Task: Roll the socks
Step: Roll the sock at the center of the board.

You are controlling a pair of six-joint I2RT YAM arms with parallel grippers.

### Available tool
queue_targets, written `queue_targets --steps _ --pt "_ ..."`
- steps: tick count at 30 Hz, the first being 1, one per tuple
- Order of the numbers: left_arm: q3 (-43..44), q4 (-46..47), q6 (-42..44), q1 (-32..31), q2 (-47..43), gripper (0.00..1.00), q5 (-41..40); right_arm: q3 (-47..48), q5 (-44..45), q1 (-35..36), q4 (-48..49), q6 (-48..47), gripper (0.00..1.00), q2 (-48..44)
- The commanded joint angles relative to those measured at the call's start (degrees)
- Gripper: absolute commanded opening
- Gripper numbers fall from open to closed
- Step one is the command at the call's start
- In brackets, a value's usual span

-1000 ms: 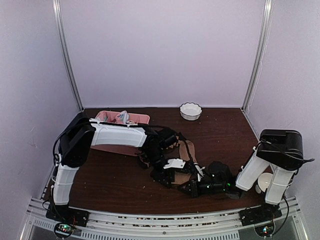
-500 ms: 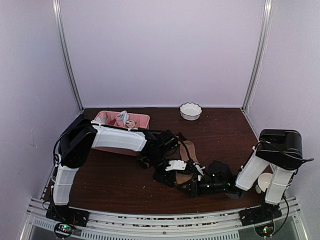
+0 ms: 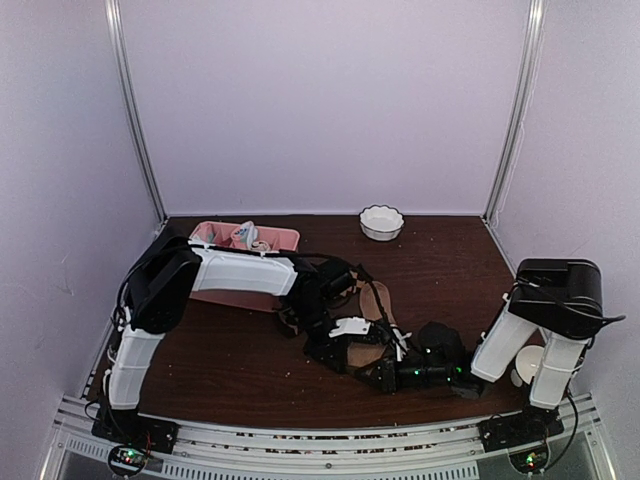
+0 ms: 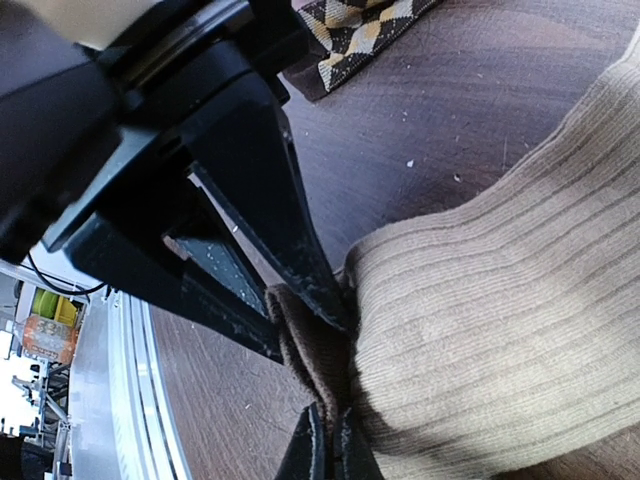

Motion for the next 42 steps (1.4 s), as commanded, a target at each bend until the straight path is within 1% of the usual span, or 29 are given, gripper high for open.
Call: queue_targets --steps 1,4,6,7,8,9,12,15,19,23,26,28,31,34,37,39,41,42 --pt "2.96 -2.24 -4.75 1.97 3.05 0.15 1.55 -2.36 -0.24 1.05 -12.72 -2.37 0.0 3.24" --pt "4.79 -4.4 -5.73 1.99 4.5 0.09 2.87 -2.95 0.37 1.73 -11.3 -2.93 0.03 3.06" --pt "5.67 -5.21 -6.66 1.98 5.11 0.07 2.86 -4.17 1.57 2.25 -8.91 -3.14 0.07 2.61" --pt "5.84 -5.32 -7.13 1.98 5.25 0.06 2.5 -4.84 2.54 2.67 -7.92 -3.29 0.15 2.22" --pt "5.86 -5.37 -7.47 1.98 5.32 0.05 2.26 -5.41 3.5 3.06 -7.4 -3.68 0.21 1.63" --pt "5.86 -5.48 -7.63 1.98 5.39 0.05 2.01 -6.07 4.28 3.69 -6.68 -4.28 0.25 0.92" --pt "5.9 -5.89 -7.77 1.98 5.71 0.04 1.15 -7.01 7.38 6.45 -7.2 -7.34 0.3 -2.05" --pt "6.76 -6.52 -8.29 1.98 6.45 0.02 0.05 -8.12 10.9 9.25 -7.19 -9.32 0.32 -5.4" --pt "9.1 -8.76 -9.25 1.98 8.04 0.02 0.78 -10.13 17.99 13.57 -8.25 -12.67 0.32 -10.81" --pt "11.99 -11.79 -9.1 1.98 9.4 0.01 0.82 -9.02 24.93 16.97 -15.52 -16.49 0.33 -15.33" --pt "12.38 -12.5 -8.62 1.85 9.42 0.0 0.52 -8.99 30.4 19.5 -18.53 -18.51 0.33 -18.5" --pt "12.82 -13.73 -7.6 1.44 9.41 0.01 0.03 -8.56 35.92 20.79 -21.75 -19.46 0.32 -20.69" --pt "12.89 -15.07 -6.02 0.73 8.87 0.0 -1.43 -9.85 43.4 21.15 -23.41 -17.49 0.31 -25.23" --pt "11.83 -14.93 -5.71 0.51 7.69 0.0 -2.1 -14.38 50.04 20.5 -19.53 -11.01 0.29 -30.7" --pt "9.96 -13.38 -5.89 0.32 5.54 0.0 -3.08 -16.78 49.09 16.87 -18.29 -5.6 0.25 -33.57" --pt "8.21 -11.63 -5.93 0.18 3.76 0.0 -3.61 -16.15 44.83 12.85 -19.48 -3.63 0.22 -33.45" --pt "7.48 -10.99 -5.89 -0.15 2.7 0.0 -3.87 -14.08 39.38 8.0 -21.55 -3.18 0.19 -31.72" --pt "7.42 -11.04 -5.89 -0.32 2.51 0.0 -4.07 -12.85 36.77 6.68 -22.26 -3.16 0.17 -31.04"
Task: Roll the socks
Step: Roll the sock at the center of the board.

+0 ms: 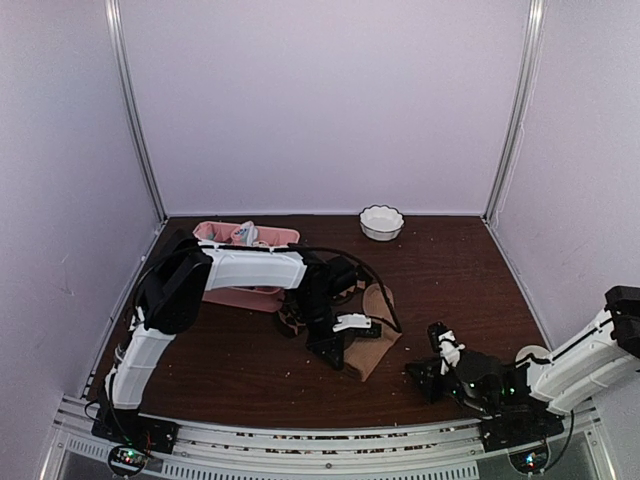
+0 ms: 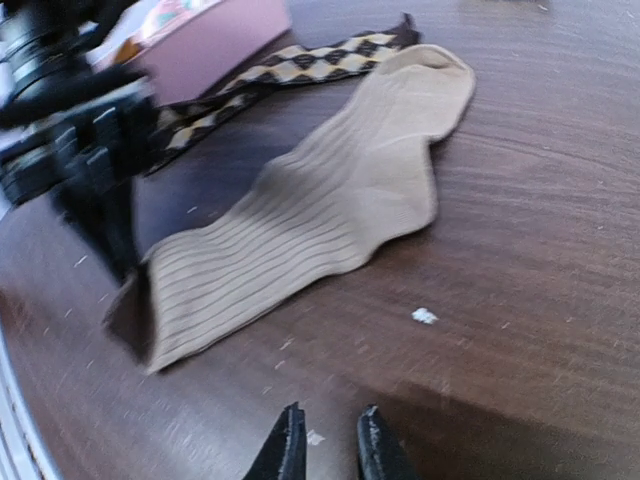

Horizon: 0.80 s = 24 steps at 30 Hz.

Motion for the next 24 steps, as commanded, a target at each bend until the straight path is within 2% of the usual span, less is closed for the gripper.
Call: queue_targets --steps 1,6,12,17,21,24 --pt "-2.01 0.63 1.04 -0.91 -2.84 0.0 -3.56 4.21 -8.8 -7.93 -2.22 3.97 0.15 3.32" --pt "-2.54 1.1 0.62 -1.54 -3.16 0.0 -4.3 10.97 -19.7 -15.34 -3.3 1.59 0.11 7.46" --pt "-2.91 1.49 0.84 -2.29 -3.72 0.01 -5.79 22.2 -29.68 -20.93 -13.46 -2.89 0.09 15.24" --pt "-3.9 1.63 2.1 -3.45 -4.78 0.01 -8.78 28.26 -35.51 -23.83 -19.41 -4.99 0.03 23.24" --pt "-4.57 1.77 2.32 -4.2 -5.11 0.0 -9.89 33.55 -36.29 -24.02 -26.82 -7.42 0.01 27.31" --pt "-4.97 1.81 2.19 -4.19 -5.27 0.0 -10.27 35.78 -37.25 -24.06 -27.53 -7.95 0.0 29.35"
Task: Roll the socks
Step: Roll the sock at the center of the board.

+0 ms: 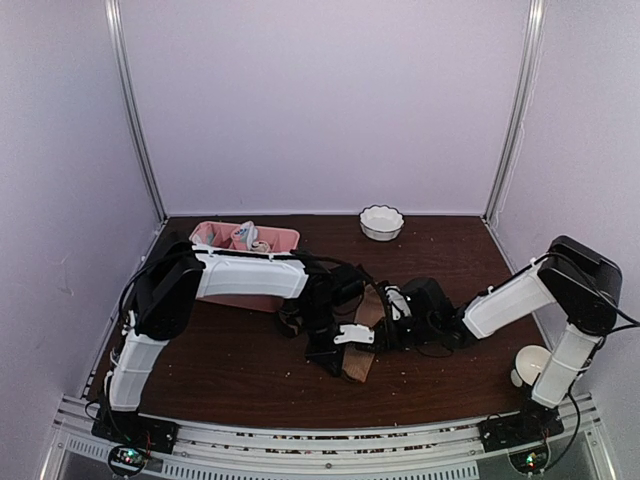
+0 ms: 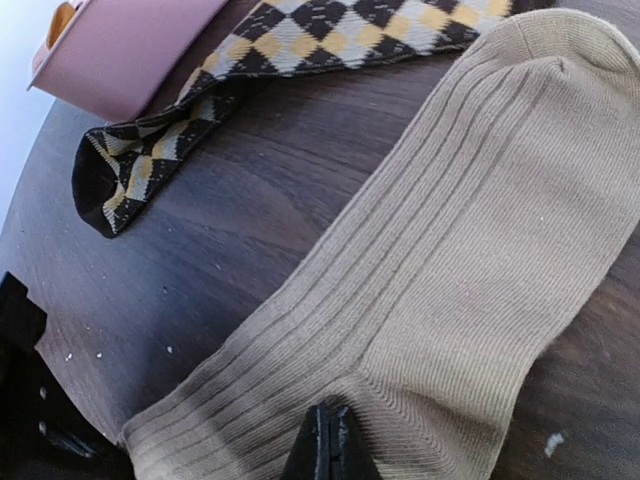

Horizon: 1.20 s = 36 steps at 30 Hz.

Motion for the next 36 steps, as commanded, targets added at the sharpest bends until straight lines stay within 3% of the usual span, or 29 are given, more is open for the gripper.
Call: queue_targets --steps 1,8,13,20,26,34,35,36 --pt "-1.48 0.41 0.82 -0.39 -1.58 0.0 -2.56 3.03 -3.46 -0.24 -8.04 -2.66 0.0 4.1" --pt "-3.51 0.88 0.34 -0.15 -1.58 0.0 -3.58 11.32 -8.56 -0.13 -9.0 -4.77 0.0 9.1" --pt "-4.05 0.92 -0.3 0.16 -1.27 0.0 -1.38 10.32 -10.13 -0.29 -7.2 -5.81 0.02 7.51" --pt "-0.65 -3.21 -2.28 2.57 3.37 0.0 6.87 0.43 -12.86 -2.56 6.86 -5.34 0.33 -2.5" --pt "3.24 -7.98 -2.28 3.21 7.57 0.0 11.17 -8.95 -11.17 -3.31 15.98 -6.03 0.37 -11.31" --pt "8.53 -12.57 -2.73 3.19 12.29 0.0 9.77 -23.3 -4.54 -2.17 18.67 -5.69 0.55 -23.43" --pt "9.57 -13.69 -2.7 3.19 13.26 0.0 9.77 -24.8 -3.09 -1.49 18.57 -5.8 0.61 -25.12" --pt "10.83 -15.49 -2.13 3.2 14.06 0.0 10.23 -25.78 -1.96 -0.68 17.8 -5.97 0.85 -26.81"
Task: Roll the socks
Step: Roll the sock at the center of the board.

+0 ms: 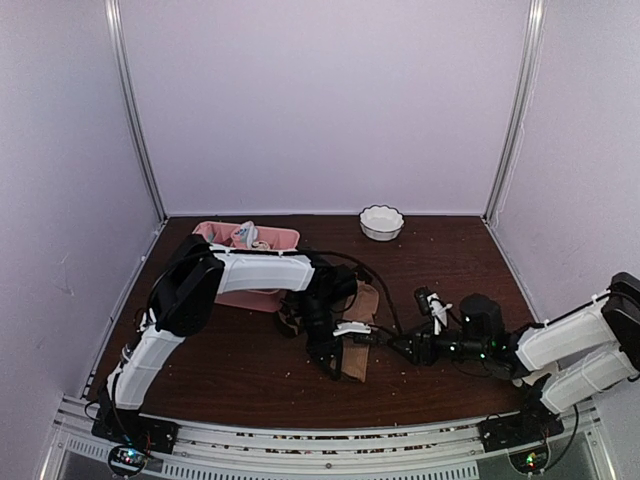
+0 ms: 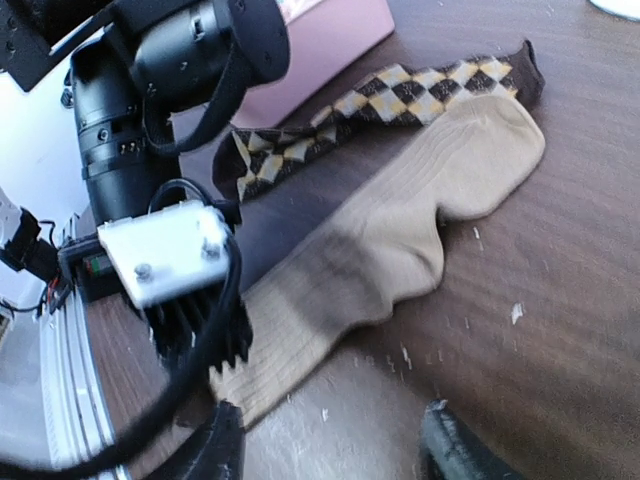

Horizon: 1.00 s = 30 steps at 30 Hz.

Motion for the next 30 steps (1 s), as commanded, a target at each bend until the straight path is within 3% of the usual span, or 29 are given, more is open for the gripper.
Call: queue_targets --steps 1,4,10,12,15,20,26,30 --pt "3.38 -5.69 0.73 -0.45 6.5 0.0 -2.5 -4.8 6.85 2.92 0.23 -0.7 1.0 -6.93" --pt "4.2 -5.78 0.17 -0.42 7.1 0.0 -2.91 -6.36 8.17 3.74 -2.0 1.58 1.0 -12.64" --pt "3.75 -5.21 -1.08 -0.41 7.57 0.0 -3.8 -7.26 14.73 2.66 -13.14 14.96 1.0 -25.12" --pt "4.24 -5.76 -1.29 -0.48 8.13 0.0 -4.01 -10.8 14.3 2.56 -8.37 14.01 1.0 -27.54" --pt "4.47 -5.8 -2.0 -0.41 8.62 0.0 -3.68 -8.38 14.73 4.5 -16.31 7.98 0.91 -27.87" --pt "5.61 -7.06 -2.99 -0.41 9.94 0.0 -3.14 -7.62 26.83 15.89 -21.77 4.13 0.81 -28.01" --pt "5.61 -7.31 -3.41 -0.41 10.33 0.0 -2.6 -11.8 40.01 31.02 -13.19 4.41 0.75 -25.48" --pt "5.83 -7.87 -3.42 -0.33 10.97 0.0 -3.08 -9.11 42.39 36.2 -7.19 0.47 0.66 -15.92"
